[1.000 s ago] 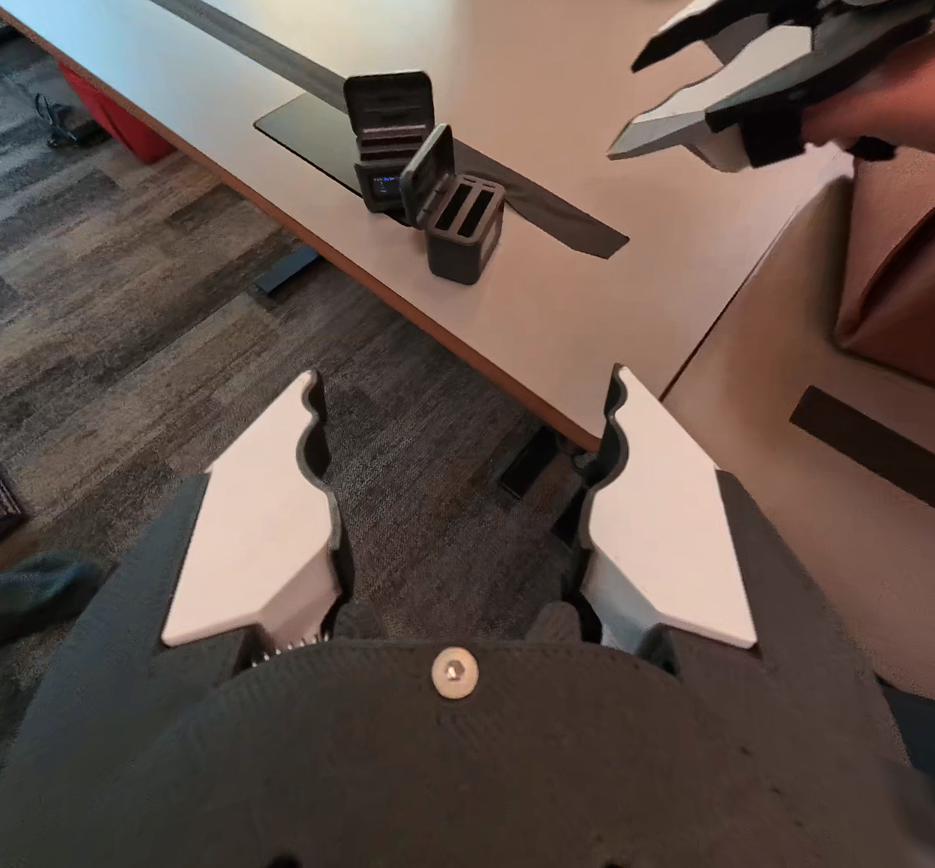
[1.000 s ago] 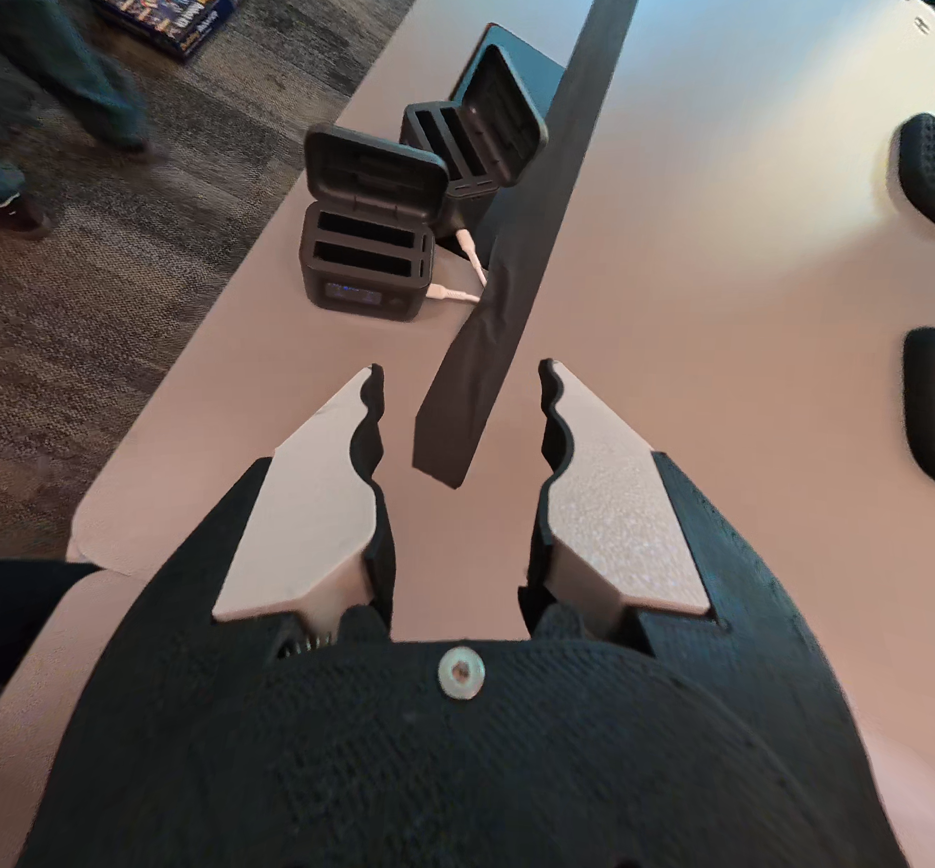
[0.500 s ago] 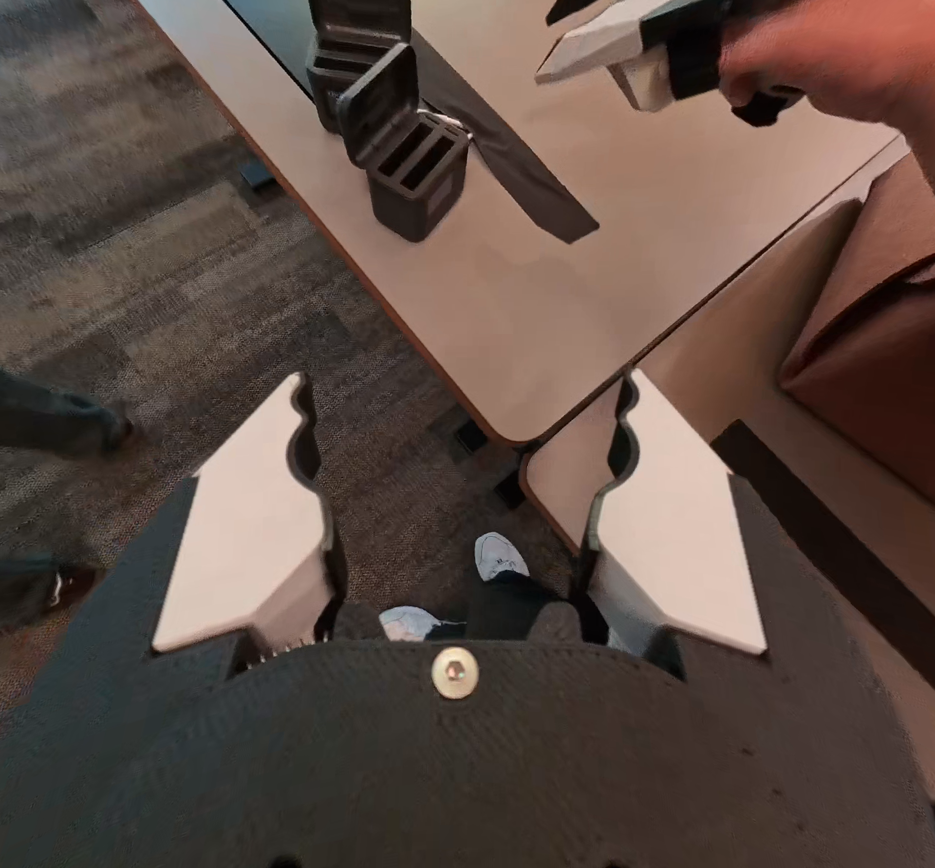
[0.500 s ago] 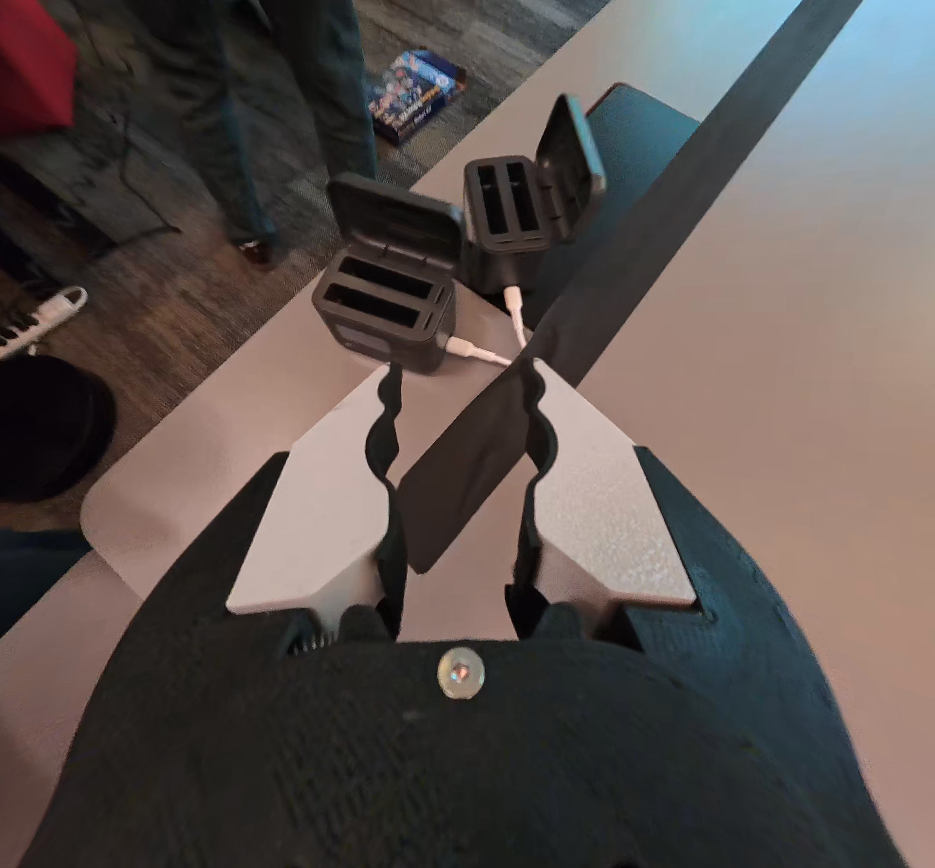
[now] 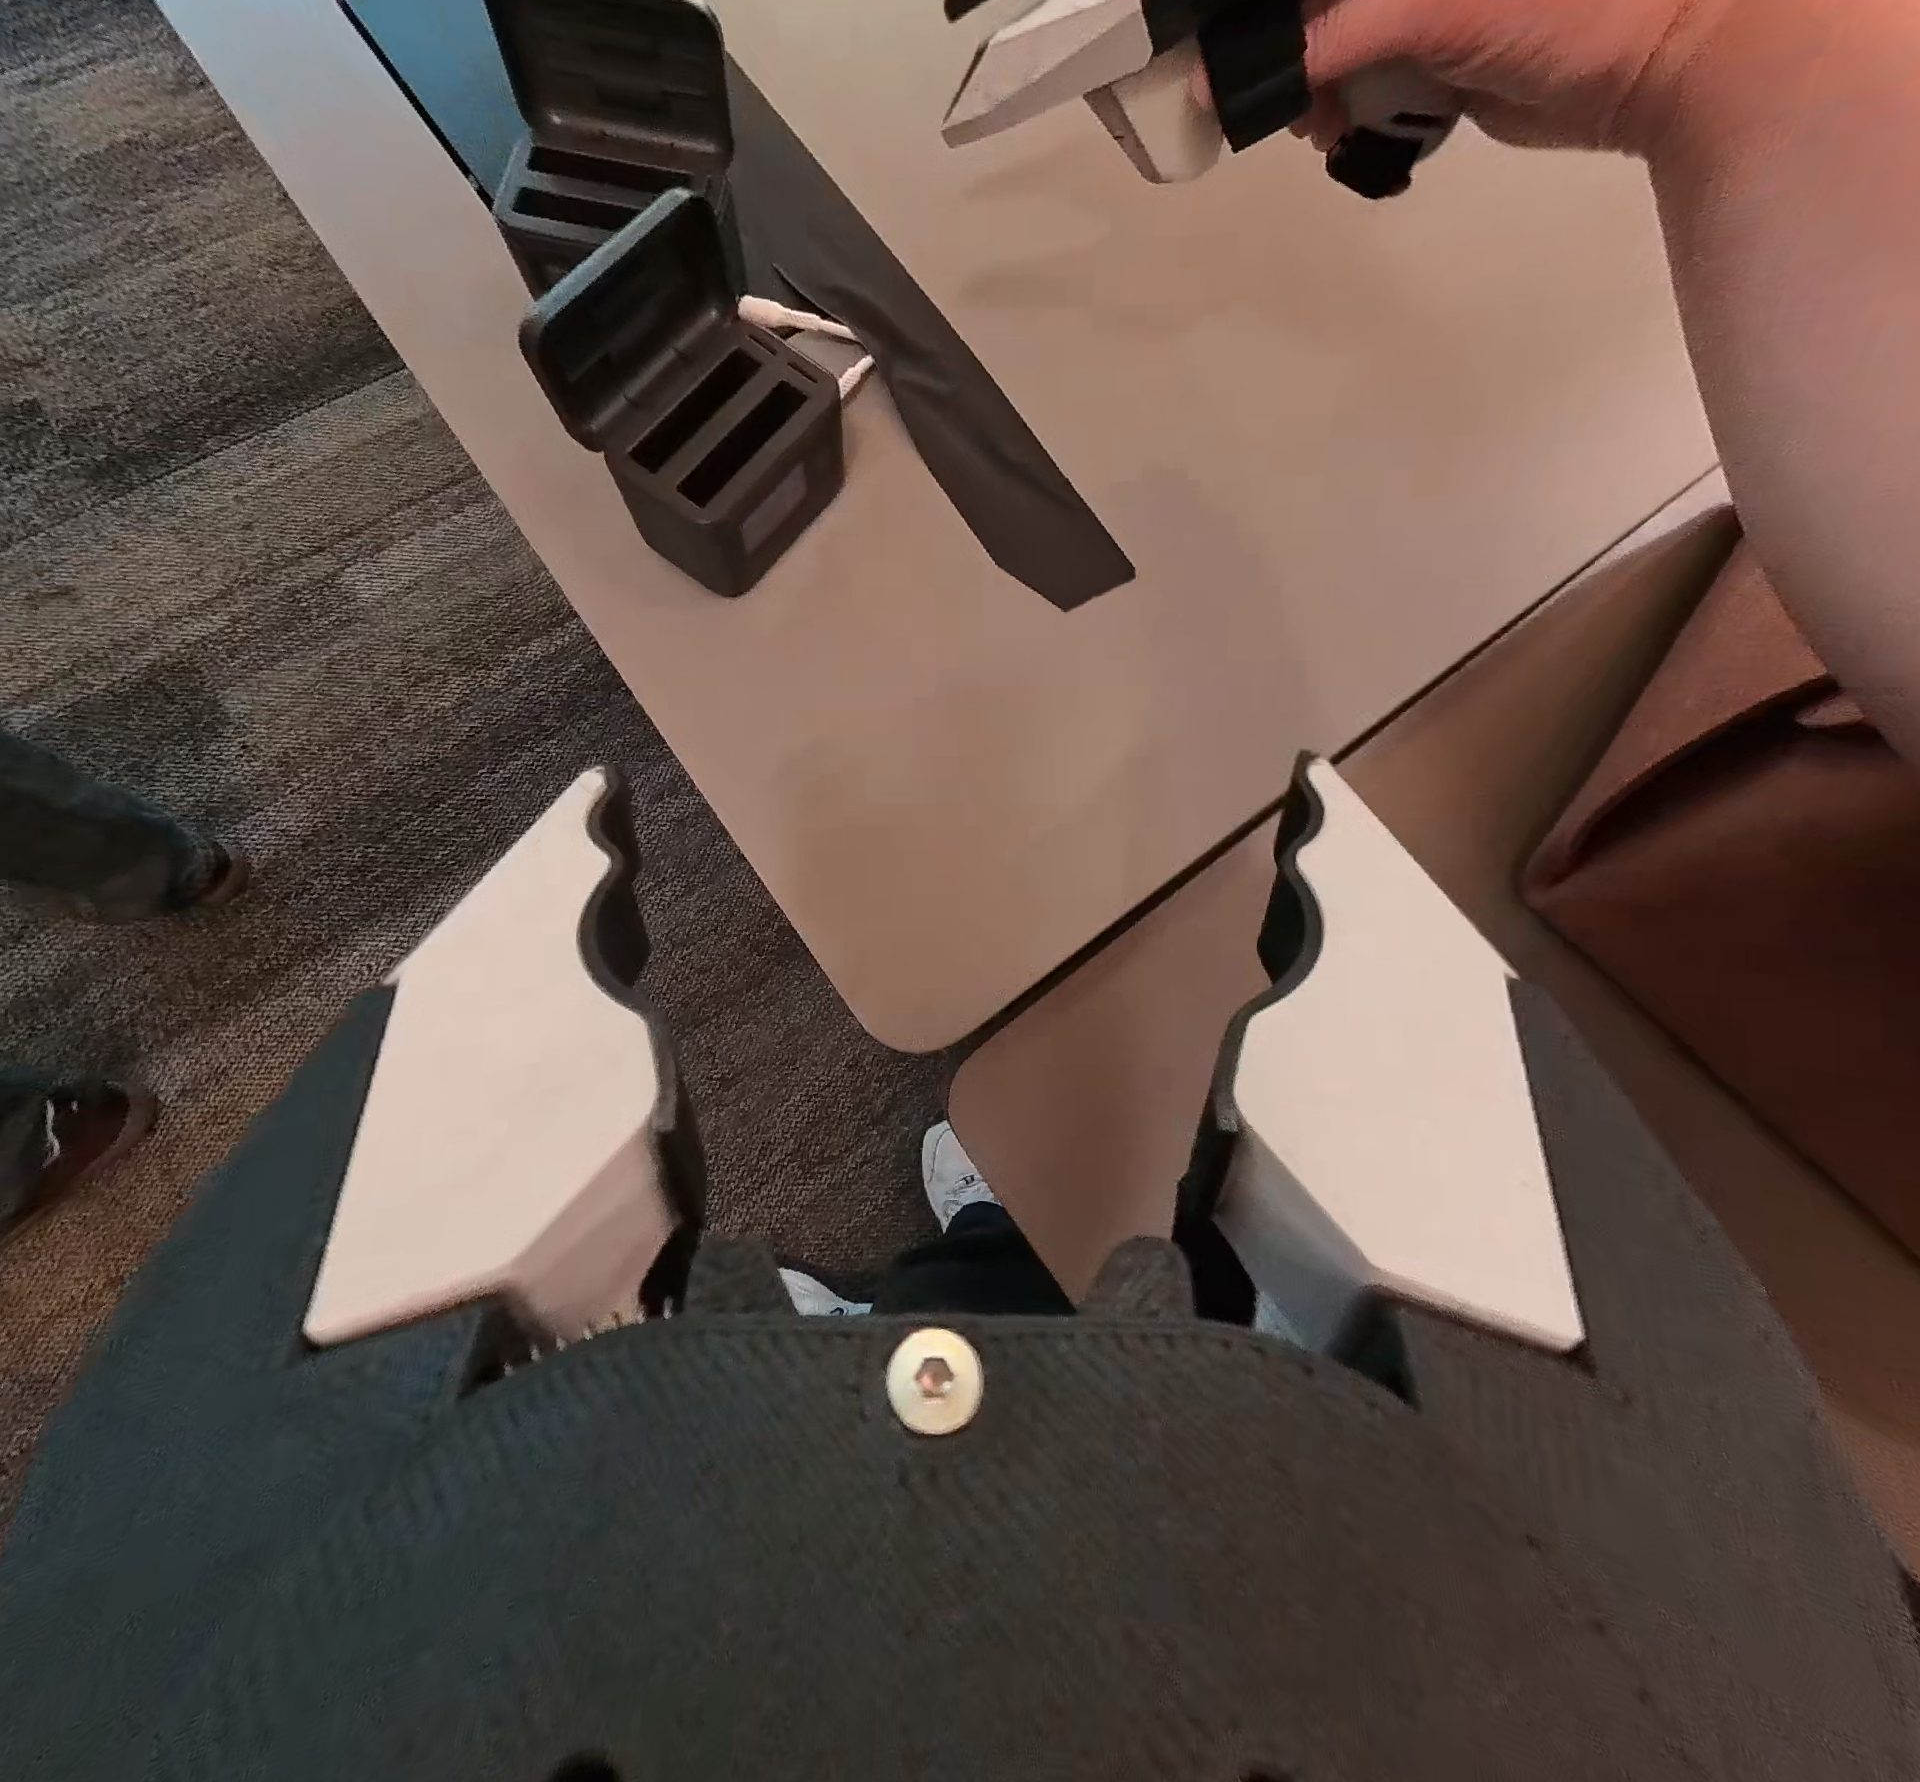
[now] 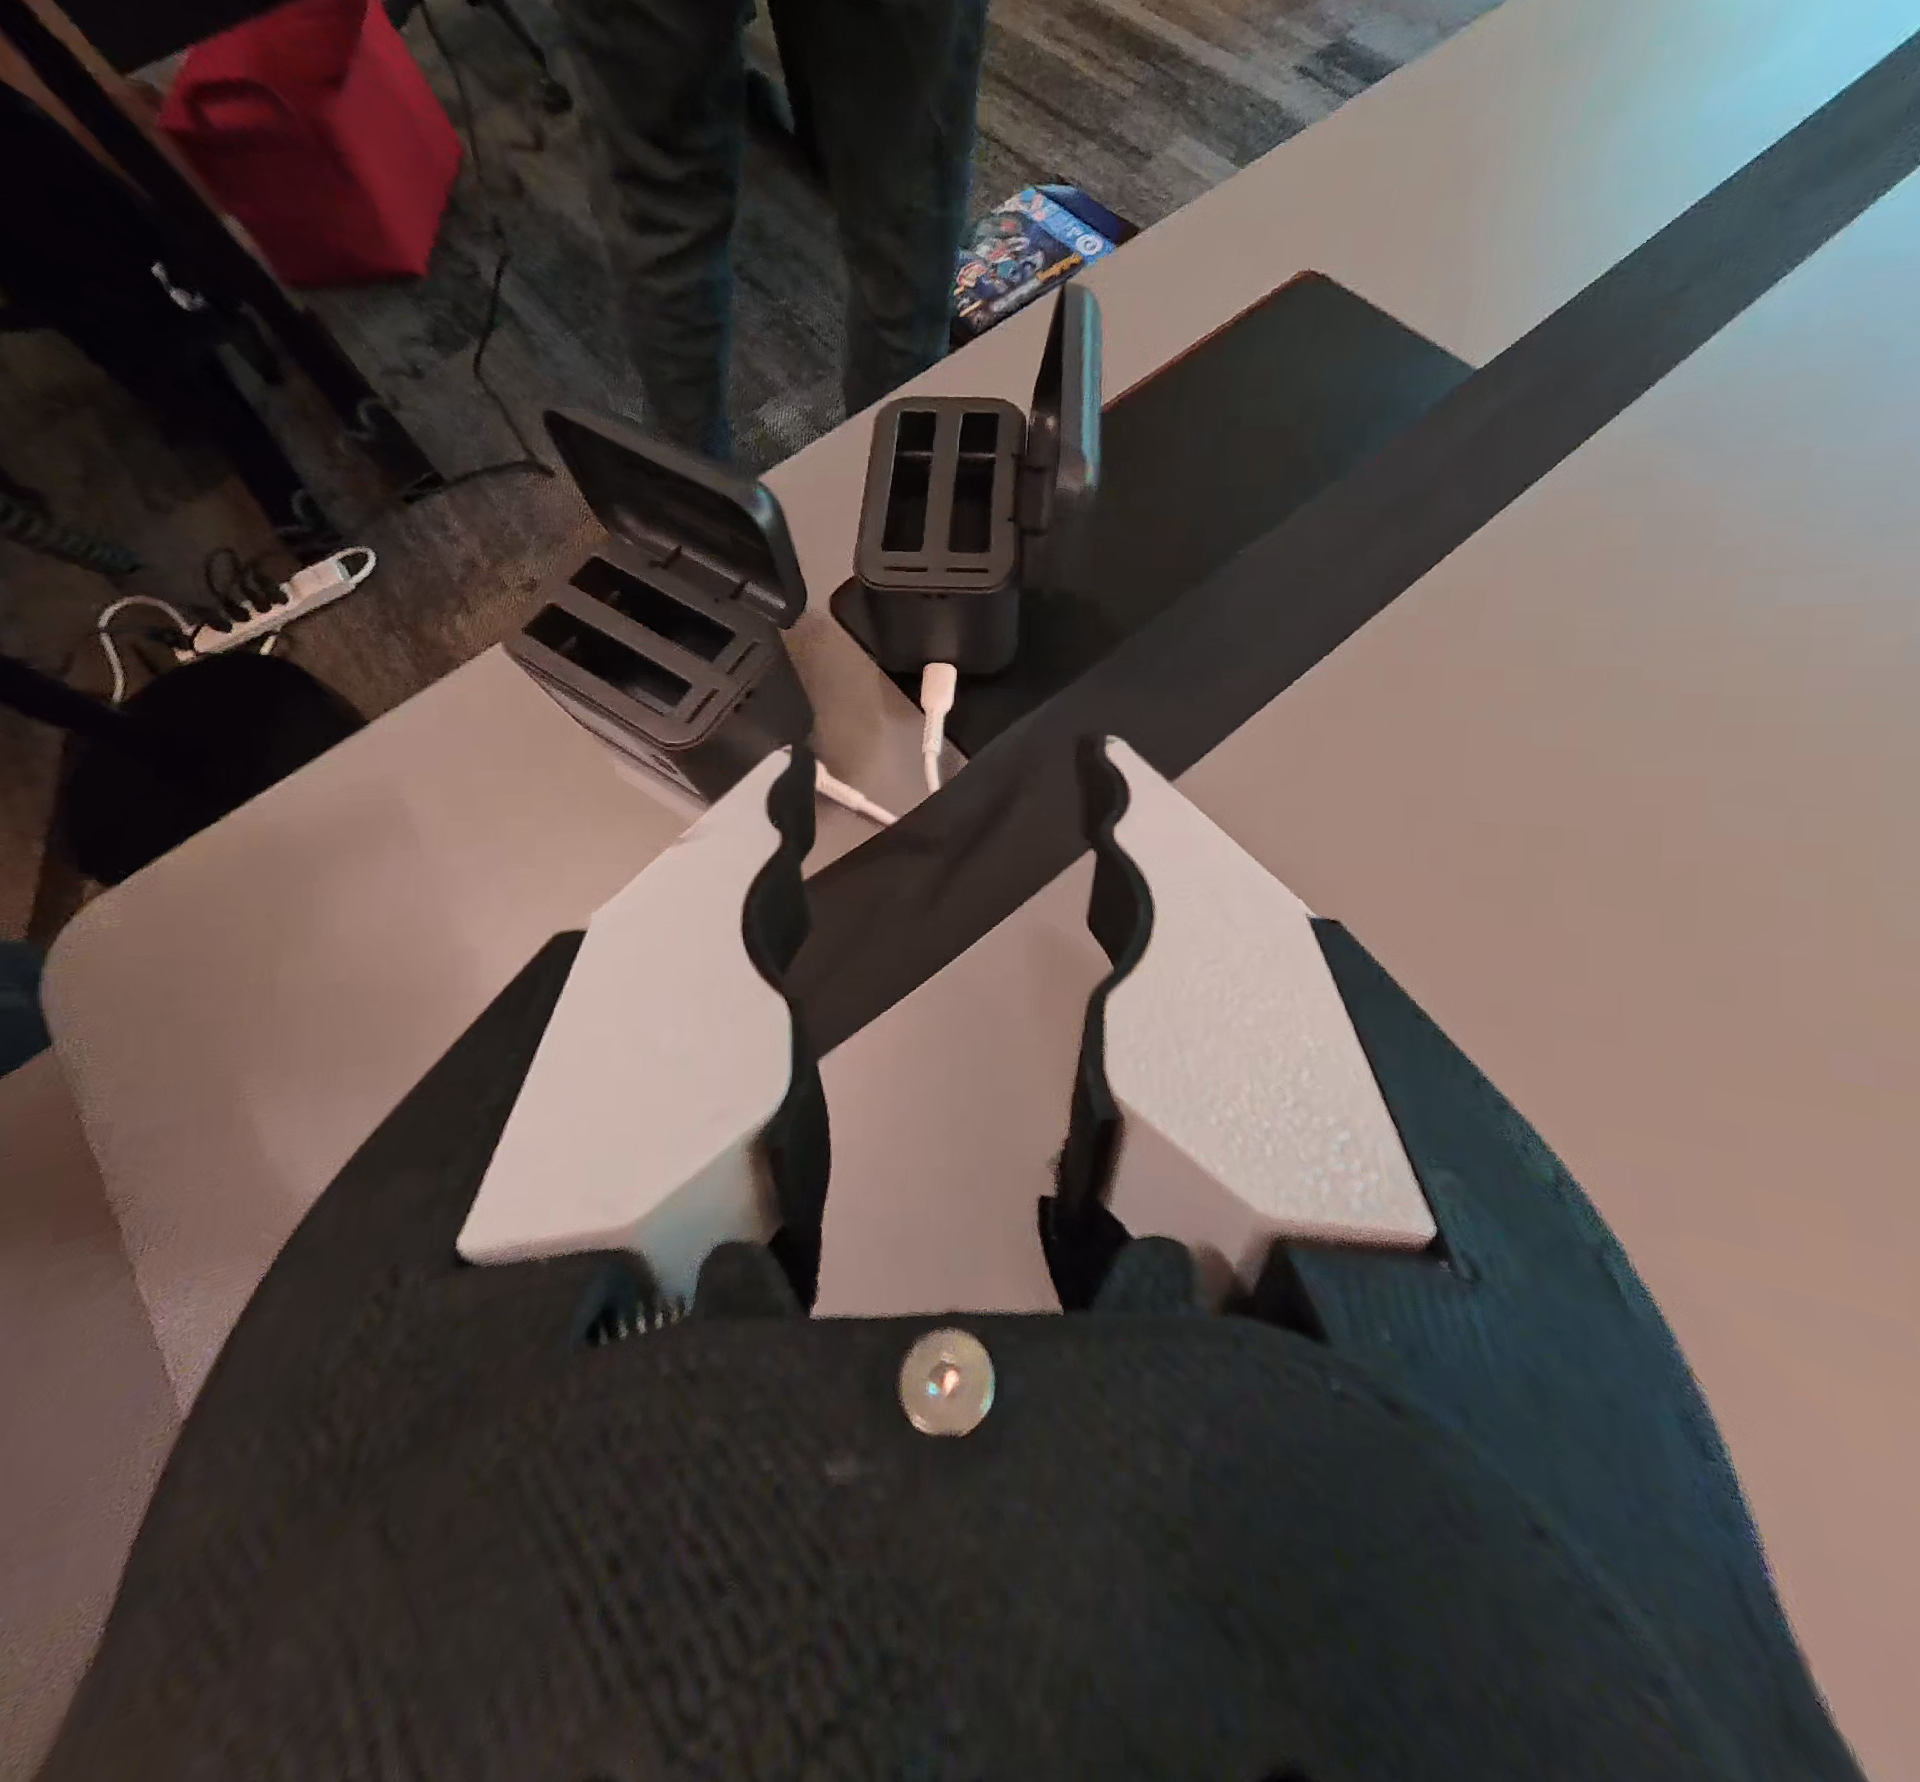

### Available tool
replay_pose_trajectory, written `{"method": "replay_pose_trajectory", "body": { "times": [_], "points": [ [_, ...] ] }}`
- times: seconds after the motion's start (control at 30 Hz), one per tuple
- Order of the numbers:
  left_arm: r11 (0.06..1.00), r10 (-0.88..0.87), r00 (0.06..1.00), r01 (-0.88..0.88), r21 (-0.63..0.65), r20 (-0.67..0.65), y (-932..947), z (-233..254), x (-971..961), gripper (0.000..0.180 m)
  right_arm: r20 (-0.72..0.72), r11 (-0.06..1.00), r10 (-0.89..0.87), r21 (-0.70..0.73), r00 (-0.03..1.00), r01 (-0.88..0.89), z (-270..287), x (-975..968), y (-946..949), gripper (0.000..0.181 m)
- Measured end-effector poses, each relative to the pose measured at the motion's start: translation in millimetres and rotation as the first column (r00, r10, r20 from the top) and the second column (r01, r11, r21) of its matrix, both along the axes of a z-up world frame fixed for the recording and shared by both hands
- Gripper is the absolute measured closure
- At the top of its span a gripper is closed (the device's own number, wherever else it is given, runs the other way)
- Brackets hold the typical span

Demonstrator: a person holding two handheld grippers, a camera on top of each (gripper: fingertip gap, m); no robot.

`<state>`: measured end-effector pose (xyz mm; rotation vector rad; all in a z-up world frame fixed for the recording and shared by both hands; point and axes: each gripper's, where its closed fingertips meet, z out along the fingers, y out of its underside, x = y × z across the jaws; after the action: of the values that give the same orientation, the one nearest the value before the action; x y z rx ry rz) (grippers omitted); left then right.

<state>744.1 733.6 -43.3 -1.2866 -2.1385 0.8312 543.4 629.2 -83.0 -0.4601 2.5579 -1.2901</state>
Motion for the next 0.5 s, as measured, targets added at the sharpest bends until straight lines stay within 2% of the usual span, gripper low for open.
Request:
{"method": "replay_pose_trajectory", "body": {
  "times": [0.33, 0.5],
  "points": [
    [0.996, 0.082, 0.996, -0.083, 0.024, 0.018, -20, -1, -14, 0.057, 0.011, 0.993, 0.115, -0.002, 0.993, -0.115, 1, -14, -12, 0.129],
    [0.998, 0.047, 0.999, -0.046, -0.051, 0.018, -21, 3, -27, 0.058, 0.035, 0.989, 0.149, -0.014, 0.988, -0.148, 9, -25, -21, 0.129]
  ]
}}
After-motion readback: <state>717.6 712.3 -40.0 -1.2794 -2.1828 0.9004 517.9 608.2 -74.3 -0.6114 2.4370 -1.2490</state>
